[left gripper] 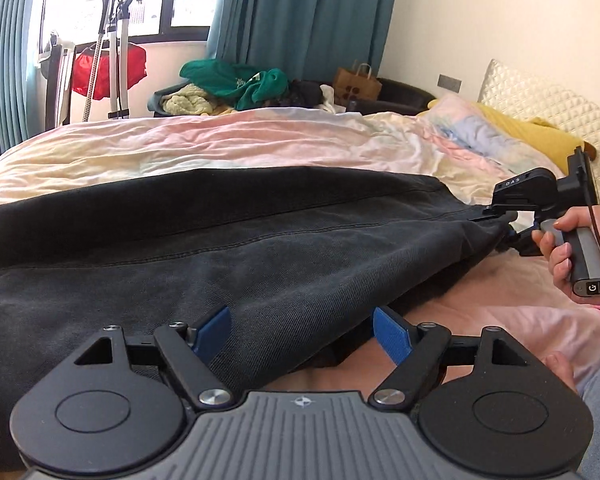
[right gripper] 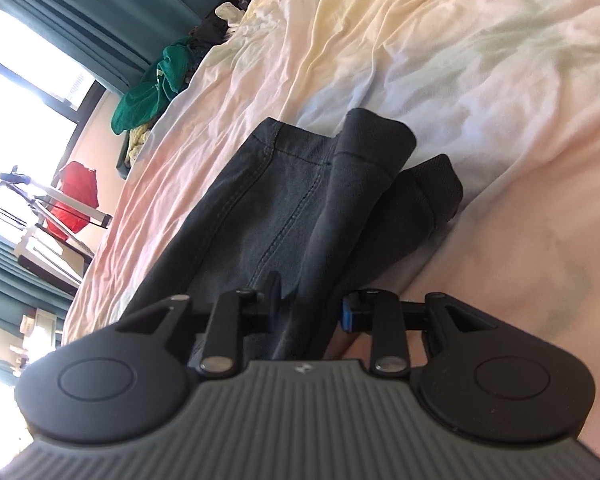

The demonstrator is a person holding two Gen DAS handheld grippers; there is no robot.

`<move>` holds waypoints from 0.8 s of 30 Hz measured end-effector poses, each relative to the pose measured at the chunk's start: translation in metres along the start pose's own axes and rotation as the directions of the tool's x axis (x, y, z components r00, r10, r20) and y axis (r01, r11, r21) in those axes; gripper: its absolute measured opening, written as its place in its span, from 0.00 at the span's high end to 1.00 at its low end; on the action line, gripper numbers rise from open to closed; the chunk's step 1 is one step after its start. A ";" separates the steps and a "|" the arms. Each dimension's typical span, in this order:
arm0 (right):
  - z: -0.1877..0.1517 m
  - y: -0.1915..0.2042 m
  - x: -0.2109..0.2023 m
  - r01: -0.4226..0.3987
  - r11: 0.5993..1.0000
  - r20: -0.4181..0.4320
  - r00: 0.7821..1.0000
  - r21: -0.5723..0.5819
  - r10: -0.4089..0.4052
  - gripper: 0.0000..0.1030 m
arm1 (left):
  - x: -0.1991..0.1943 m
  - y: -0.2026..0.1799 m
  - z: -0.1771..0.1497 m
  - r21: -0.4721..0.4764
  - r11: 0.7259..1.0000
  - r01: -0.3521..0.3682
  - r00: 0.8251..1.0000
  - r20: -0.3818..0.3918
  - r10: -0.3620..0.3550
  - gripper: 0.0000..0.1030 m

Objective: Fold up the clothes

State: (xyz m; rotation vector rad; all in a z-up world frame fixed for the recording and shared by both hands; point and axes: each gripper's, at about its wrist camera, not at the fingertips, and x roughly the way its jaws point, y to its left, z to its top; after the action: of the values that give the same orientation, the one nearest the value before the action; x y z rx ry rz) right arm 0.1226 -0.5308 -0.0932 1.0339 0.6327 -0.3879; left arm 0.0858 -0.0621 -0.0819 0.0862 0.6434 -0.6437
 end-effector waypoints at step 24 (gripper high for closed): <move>-0.008 -0.019 0.010 -0.091 0.962 0.131 0.990 0.257 0.059 0.86 | 0.040 0.003 -0.022 0.067 0.996 -0.063 0.997 0.039 0.060 0.86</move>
State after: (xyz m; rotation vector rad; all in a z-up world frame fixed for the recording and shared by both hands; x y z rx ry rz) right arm 0.1167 -0.5325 -0.1160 1.2733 0.4376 -0.4734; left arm 0.1007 -0.0750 -0.1230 0.1568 0.5807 -0.6067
